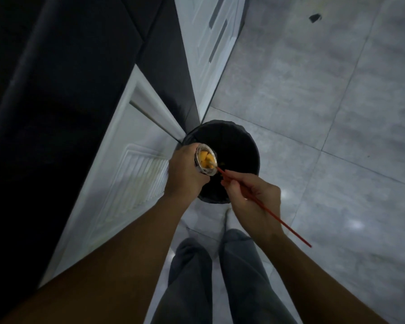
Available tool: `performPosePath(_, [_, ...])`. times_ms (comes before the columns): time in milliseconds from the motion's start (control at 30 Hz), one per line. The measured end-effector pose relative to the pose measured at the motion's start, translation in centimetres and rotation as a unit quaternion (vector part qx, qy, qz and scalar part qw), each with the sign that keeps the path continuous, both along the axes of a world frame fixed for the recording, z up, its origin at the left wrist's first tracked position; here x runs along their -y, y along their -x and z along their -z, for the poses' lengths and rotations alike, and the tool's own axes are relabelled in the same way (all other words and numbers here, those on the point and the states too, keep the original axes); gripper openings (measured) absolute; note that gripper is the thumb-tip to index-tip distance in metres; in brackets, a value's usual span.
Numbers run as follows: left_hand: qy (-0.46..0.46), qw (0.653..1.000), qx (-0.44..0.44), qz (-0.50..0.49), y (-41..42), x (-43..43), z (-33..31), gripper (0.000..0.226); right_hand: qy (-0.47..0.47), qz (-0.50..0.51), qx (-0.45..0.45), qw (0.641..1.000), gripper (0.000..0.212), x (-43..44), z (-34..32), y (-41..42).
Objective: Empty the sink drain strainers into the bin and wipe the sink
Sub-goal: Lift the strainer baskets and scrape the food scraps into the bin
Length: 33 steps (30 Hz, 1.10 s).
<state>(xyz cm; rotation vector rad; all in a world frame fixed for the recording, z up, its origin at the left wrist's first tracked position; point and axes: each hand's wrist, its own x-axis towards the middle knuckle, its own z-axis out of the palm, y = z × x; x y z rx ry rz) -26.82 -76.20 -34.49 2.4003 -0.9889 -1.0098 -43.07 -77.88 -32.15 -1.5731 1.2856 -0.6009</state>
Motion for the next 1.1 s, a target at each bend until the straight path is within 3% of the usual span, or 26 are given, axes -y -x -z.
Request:
performPosePath(367, [-0.009, 1.000, 0.006, -0.009, 0.5, -0.8, -0.1, 0.073, -0.014, 0.031, -0.016, 0.999, 0.024, 0.0, 0.7, 0.7])
performPosePath(633, [0.007, 1.000, -0.009, 0.011, 1.0, -0.4, -0.4, 0.068, -0.067, -0.042, 0.028, 0.996, 0.026, -0.4, 0.5, -0.8])
performPosePath(1100, [-0.011, 1.000, 0.017, 0.012, 0.5, -0.5, -0.6, 0.066, -0.081, 0.040, 0.047, 0.995, 0.026, -0.3, 0.1, 0.4])
